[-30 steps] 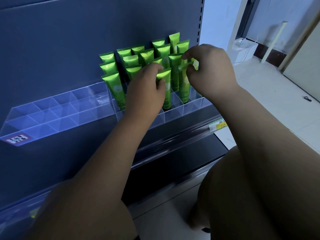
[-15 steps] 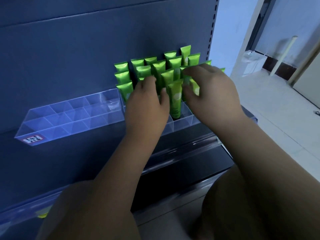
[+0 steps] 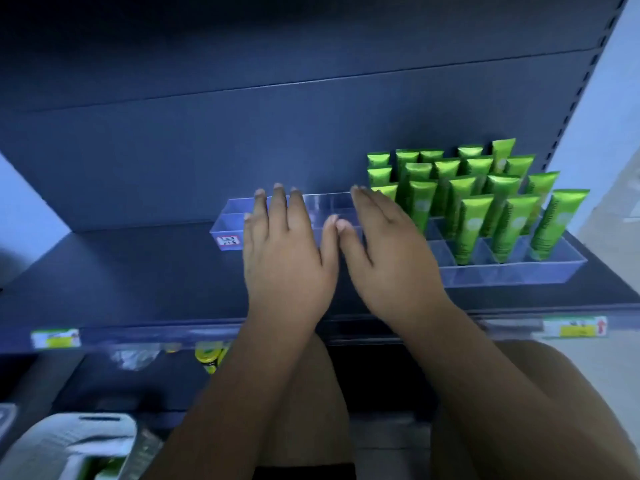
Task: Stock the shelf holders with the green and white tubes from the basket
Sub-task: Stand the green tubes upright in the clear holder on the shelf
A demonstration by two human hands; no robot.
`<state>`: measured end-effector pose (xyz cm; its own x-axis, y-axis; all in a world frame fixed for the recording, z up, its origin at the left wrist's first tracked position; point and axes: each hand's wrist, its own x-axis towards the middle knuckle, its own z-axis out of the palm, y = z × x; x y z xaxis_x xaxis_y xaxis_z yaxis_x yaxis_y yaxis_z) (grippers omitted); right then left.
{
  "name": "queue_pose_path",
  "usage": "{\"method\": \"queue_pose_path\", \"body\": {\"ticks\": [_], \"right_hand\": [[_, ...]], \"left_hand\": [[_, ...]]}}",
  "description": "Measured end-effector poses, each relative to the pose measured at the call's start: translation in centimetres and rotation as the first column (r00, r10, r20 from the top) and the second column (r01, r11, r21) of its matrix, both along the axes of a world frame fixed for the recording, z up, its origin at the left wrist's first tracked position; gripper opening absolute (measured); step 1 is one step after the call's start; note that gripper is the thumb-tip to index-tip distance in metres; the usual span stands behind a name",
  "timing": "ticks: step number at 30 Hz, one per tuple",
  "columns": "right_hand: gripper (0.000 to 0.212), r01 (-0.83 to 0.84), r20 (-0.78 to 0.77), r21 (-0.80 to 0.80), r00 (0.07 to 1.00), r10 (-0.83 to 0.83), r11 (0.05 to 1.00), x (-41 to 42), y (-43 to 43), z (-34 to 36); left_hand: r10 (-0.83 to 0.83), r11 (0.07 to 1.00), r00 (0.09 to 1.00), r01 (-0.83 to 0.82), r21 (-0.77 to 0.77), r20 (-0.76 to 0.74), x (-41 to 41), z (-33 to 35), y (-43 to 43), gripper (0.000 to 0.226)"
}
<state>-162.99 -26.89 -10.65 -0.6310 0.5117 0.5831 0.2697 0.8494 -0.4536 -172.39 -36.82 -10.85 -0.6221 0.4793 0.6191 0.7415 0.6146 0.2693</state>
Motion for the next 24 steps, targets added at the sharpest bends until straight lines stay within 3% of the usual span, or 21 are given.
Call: {"method": "queue_pose_path", "body": {"ticks": [4, 8, 11, 14, 17, 24], "right_hand": [[0.062, -0.071, -0.012, -0.009, 0.997, 0.071, 0.997, -4.0, -6.8, -0.3], [0.064, -0.255, 0.012, 0.003, 0.967, 0.255, 0.967, -7.8, -16.7, -0.8], [0.064, -0.419, 0.083, 0.021, 0.906, 0.416, 0.908, -10.1, -24.9, -2.7], [0.068, -0.511, 0.177, 0.016, 0.847, 0.501, 0.859, -12.0, -32.0, -5.5], [0.068, -0.62, 0.335, 0.025, 0.744, 0.578, 0.784, -13.0, -37.2, -9.3], [0.06, -0.671, 0.622, -0.095, 0.537, 0.57, 0.736, -14.0, -41.4, -17.3]], "left_hand": [[0.198, 0.979, 0.98, -0.197, -0.043, 0.013, -1.9, -0.9, -8.6, 0.068], [0.426, 0.902, 0.904, -0.422, -0.087, 0.032, -3.1, -3.2, -20.1, 0.068], [0.615, 0.788, 0.782, -0.605, -0.117, 0.099, -2.4, -5.9, -29.5, 0.074], [0.797, 0.603, 0.574, -0.776, -0.186, 0.188, -0.6, -9.1, -36.9, 0.082], [0.867, 0.497, 0.449, -0.816, -0.295, 0.217, 0.8, -12.4, -41.8, 0.082], [0.89, 0.437, 0.328, -0.813, -0.385, 0.316, 1.7, -19.7, -46.0, 0.071]]}}
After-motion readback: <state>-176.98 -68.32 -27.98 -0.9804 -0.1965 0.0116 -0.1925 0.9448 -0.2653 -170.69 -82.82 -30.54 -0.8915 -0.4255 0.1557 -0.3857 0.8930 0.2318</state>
